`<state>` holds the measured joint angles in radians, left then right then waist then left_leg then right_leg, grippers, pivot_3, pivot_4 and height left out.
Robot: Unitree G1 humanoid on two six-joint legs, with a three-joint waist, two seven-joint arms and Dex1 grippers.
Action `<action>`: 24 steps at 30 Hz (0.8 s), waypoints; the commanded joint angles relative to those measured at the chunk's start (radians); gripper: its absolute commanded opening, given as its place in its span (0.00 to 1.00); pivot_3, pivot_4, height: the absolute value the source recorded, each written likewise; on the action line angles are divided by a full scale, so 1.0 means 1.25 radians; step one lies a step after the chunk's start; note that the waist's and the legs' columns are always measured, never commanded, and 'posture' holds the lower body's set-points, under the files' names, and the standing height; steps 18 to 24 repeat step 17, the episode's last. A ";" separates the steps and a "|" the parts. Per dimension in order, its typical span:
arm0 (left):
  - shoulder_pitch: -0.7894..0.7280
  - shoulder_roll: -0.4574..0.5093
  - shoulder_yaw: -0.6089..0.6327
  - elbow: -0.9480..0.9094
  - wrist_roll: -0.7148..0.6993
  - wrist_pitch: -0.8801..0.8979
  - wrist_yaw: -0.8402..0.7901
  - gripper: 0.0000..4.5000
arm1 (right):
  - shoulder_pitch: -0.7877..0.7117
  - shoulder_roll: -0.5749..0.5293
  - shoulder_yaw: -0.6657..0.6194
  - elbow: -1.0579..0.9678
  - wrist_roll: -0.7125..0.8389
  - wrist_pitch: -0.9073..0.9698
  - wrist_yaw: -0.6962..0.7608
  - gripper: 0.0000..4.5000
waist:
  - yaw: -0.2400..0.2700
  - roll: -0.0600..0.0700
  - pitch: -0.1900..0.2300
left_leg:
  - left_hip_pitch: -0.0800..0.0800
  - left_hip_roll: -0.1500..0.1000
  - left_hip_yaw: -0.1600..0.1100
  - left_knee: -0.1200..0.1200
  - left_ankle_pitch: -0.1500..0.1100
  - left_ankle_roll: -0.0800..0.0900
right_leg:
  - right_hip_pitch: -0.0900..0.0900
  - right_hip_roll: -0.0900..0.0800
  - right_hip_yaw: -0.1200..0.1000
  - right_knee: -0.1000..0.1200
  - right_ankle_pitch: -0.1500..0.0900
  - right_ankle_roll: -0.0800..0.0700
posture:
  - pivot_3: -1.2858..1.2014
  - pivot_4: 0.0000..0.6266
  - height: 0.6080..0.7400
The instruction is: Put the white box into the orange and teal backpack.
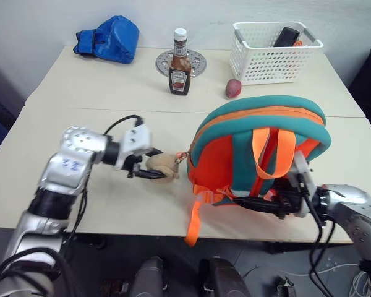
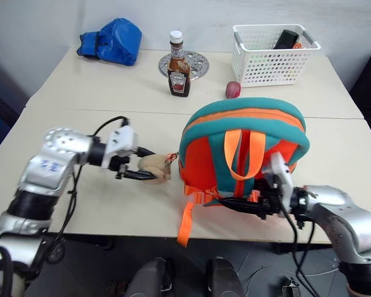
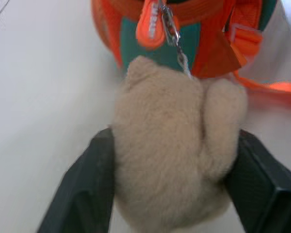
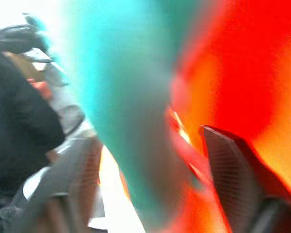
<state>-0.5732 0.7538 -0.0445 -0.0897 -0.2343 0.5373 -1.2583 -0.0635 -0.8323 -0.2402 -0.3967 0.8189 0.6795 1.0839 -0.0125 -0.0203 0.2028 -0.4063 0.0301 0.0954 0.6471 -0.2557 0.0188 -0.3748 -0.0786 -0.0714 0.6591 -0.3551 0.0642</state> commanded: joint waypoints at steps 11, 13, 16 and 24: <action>0.323 0.151 0.515 -0.259 -0.309 0.266 0.070 0.99 | 0.104 -0.258 -0.398 0.349 0.037 0.029 0.282 1.00 | 0.009 0.000 0.000 | 0.001 0.000 0.000 -0.001 -0.002 0.003 | 0.001 -0.001 0.000 -0.003 -0.001 -0.003 | 0.52 0.24 1.00; 0.305 0.164 0.555 -0.248 -0.352 0.298 0.089 0.99 | 0.063 -0.284 -0.386 0.422 0.031 0.032 0.304 1.00 | 0.008 0.001 0.000 | 0.001 0.000 0.000 -0.002 -0.002 0.003 | 0.002 -0.001 0.000 -0.004 -0.003 -0.005 | 0.52 0.24 1.00; 0.296 0.168 0.580 -0.242 -0.388 0.313 0.121 0.99 | 0.010 -0.290 -0.352 0.474 0.013 0.023 0.311 1.00 | 0.006 0.001 0.000 | 0.001 0.000 0.000 -0.002 -0.002 0.002 | 0.001 -0.001 0.000 -0.004 -0.003 -0.005 | 0.52 0.24 1.00; 0.304 0.165 0.571 -0.247 -0.378 0.296 0.134 0.99 | -0.004 -0.284 -0.339 0.479 0.005 0.016 0.308 1.00 | 0.006 0.001 0.000 | 0.001 0.000 0.000 -0.003 -0.002 0.002 | 0.001 -0.001 0.000 -0.004 -0.003 -0.005 | 0.52 0.24 1.00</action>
